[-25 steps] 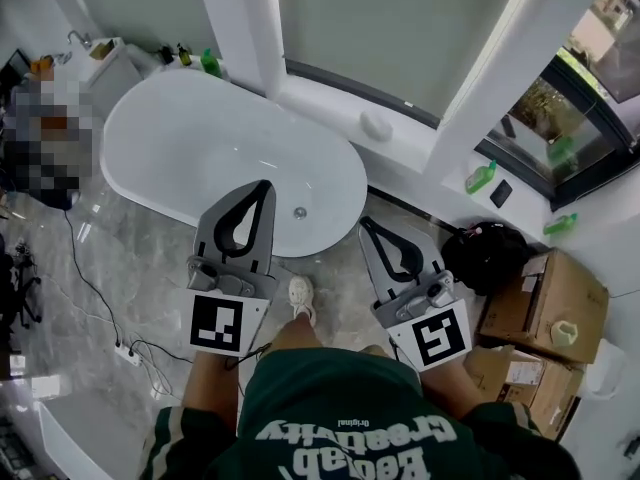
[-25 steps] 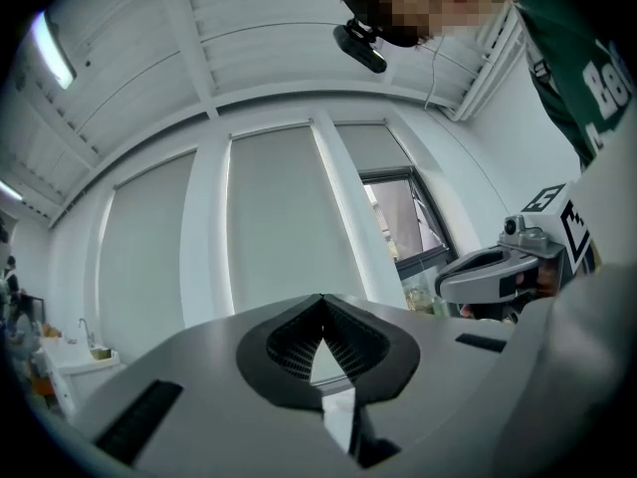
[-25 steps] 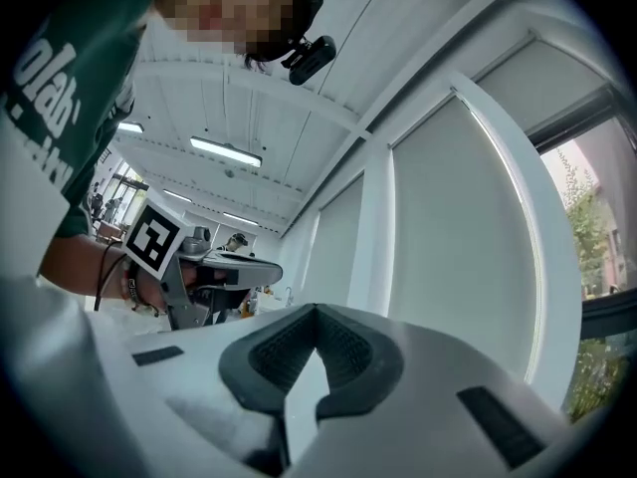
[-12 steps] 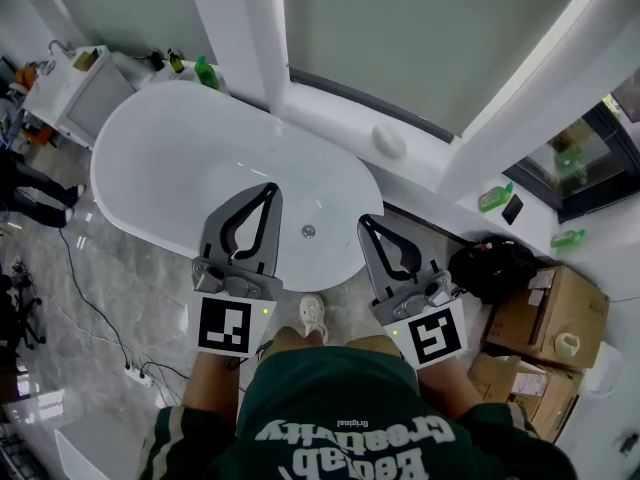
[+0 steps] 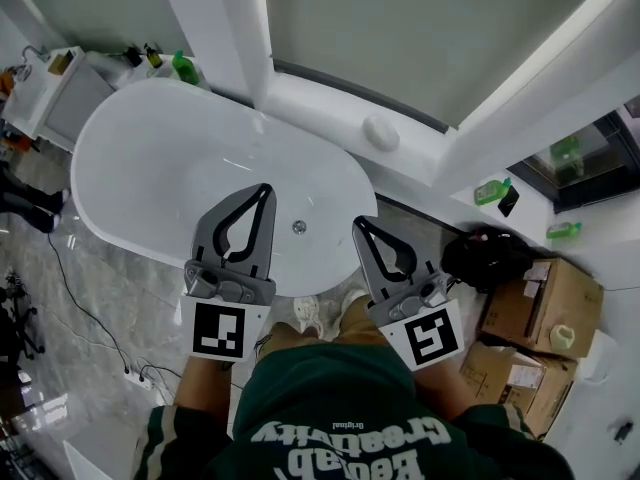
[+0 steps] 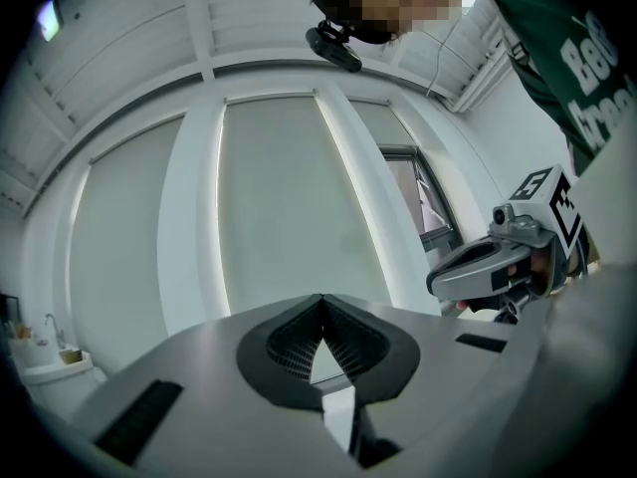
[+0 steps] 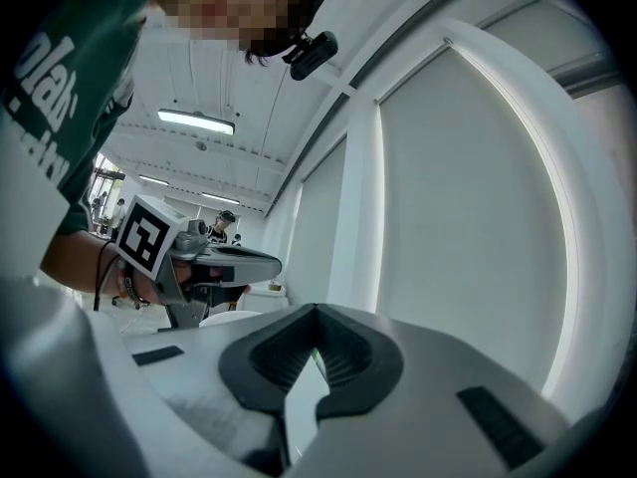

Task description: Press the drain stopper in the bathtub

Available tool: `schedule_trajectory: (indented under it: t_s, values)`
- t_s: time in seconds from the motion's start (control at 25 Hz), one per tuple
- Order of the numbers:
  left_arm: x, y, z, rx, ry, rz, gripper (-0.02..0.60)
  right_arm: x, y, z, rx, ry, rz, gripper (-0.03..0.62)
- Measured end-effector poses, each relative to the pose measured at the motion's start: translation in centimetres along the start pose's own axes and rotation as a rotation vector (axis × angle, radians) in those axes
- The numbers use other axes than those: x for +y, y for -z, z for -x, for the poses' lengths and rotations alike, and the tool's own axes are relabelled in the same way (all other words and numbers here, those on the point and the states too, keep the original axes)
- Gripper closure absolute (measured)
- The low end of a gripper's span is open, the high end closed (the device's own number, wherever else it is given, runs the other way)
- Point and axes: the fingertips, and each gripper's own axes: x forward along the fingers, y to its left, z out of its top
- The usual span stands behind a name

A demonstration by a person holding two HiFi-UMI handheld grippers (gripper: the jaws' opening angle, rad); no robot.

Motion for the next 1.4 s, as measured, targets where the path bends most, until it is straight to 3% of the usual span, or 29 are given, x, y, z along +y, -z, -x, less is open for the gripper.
schedule_trajectory:
  t_s: [0.24,0.4,0.56,0.76,0.88,1.12,1.4]
  values:
    - [-0.1,1.2,-2.8,0.033,-0.015,-0.021,0.572,-2.7,1.5,-2.4,-0.013,-0.061,-0.012,0.583]
    - [0.7,1.6,-5.9,0.042,-0.078,-0.042,0.572,-4.9,3.4,-5.1,0.004,-0.176,-0.013,0.583]
    - [1.5,3.1,-9.4,0.126,-0.153,-0.032,0.573,-7.4,5.2,-7.9,0.014,-0.301,-0.029,0.583]
    - [2.6,5.1,-12.9,0.168,-0.247,-0.004,0.572,-9.9,8.7,-10.6,0.025,-0.449,0.081,0.583]
    - [2.9,6.9,-13.6,0.22,-0.275,0.001,0.572,-10.7,10.7,-12.1,0.035,-0.503,0.061,0.583]
    - [3.8,10.1,-11.7,0.247,-0.25,0.046,0.572,-8.6,13.6,-14.7,0.109,-0.526,0.016,0.583]
    - [5.5,18.1,-6.4,0.284,-0.109,0.079,0.572,-1.2,19.1,-17.1,0.182,-0.48,0.013,0.583]
